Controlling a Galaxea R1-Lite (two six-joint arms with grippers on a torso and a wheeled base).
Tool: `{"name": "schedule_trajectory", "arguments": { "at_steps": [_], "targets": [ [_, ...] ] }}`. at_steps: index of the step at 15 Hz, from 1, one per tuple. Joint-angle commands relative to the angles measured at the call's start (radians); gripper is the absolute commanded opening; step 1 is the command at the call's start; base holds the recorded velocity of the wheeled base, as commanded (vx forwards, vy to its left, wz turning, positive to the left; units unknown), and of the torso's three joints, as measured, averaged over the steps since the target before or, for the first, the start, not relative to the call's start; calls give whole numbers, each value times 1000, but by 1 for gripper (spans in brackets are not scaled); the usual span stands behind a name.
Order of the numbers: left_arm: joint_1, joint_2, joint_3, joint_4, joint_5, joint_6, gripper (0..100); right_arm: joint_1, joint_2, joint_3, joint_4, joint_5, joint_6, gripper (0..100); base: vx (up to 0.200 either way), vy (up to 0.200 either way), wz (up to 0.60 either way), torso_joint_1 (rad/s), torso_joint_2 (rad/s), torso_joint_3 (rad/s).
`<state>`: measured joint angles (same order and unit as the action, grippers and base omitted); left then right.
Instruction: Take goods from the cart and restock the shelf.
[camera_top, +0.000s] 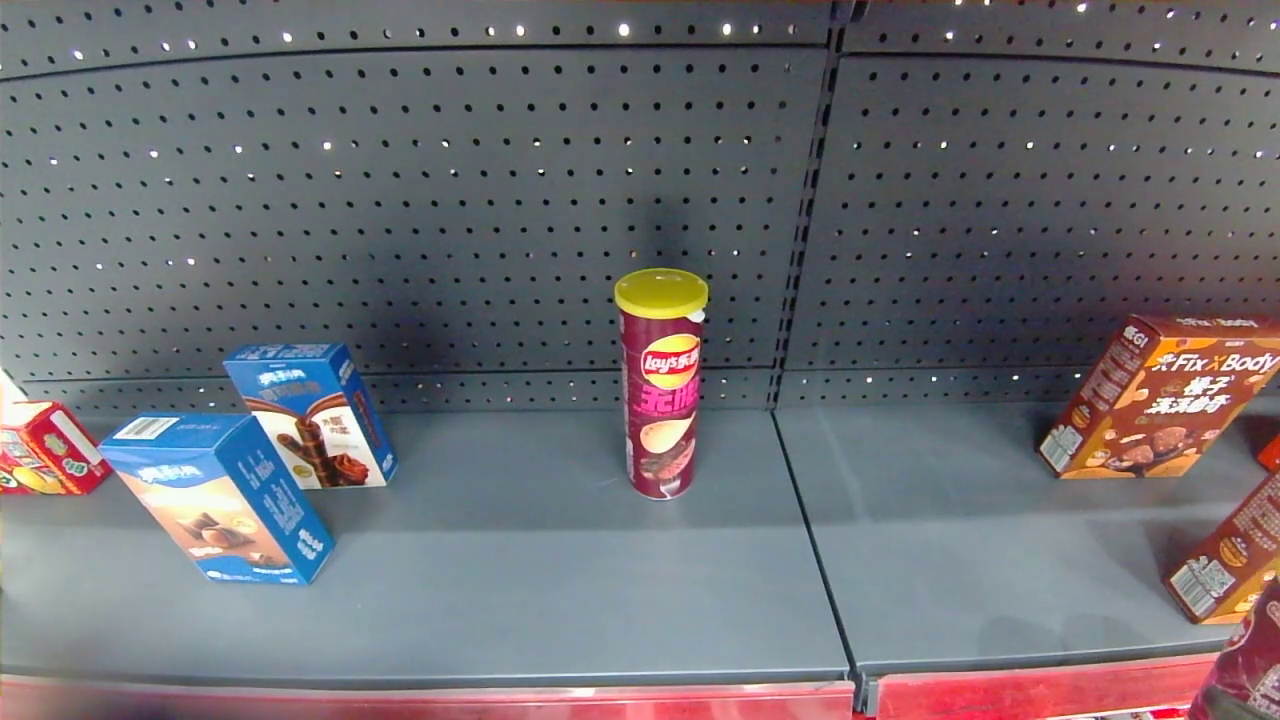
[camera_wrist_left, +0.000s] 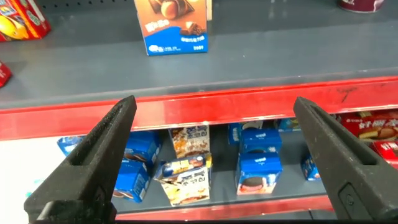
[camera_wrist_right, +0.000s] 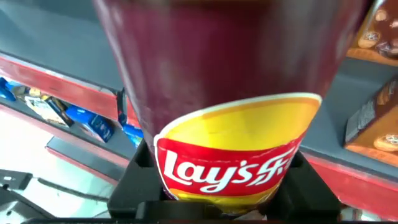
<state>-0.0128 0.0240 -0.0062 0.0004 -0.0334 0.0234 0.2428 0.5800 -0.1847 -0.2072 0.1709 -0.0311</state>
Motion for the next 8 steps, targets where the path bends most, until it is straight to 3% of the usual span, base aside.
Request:
{"name": "schedule_trajectory", "arguments": {
  "at_steps": [1,3,5,6,8],
  "targets": [
    [-15,111,-133,7,-60,15,100,6,-23,-4,2,1,-1,0,0,0,0,0,0,0],
    [-41,269,-259,46,-189,23,100,0,-15,-9,2,4,-3,0,0,0,0,0,0,0],
    [-44,441,-284,-19,-201,46,100,-2,-12,-29,3,2,-3,0,0,0,0,0,0,0],
    [-46,527,-285,-143,-204,30,100,-2,-14,-47,9,1,-3,0,0,0,0,0,0,0],
    [-46,657,-339,-232,-246,10,100,0,-15,-81,34,1,-3,0,0,0,0,0,0,0]
  ]
}}
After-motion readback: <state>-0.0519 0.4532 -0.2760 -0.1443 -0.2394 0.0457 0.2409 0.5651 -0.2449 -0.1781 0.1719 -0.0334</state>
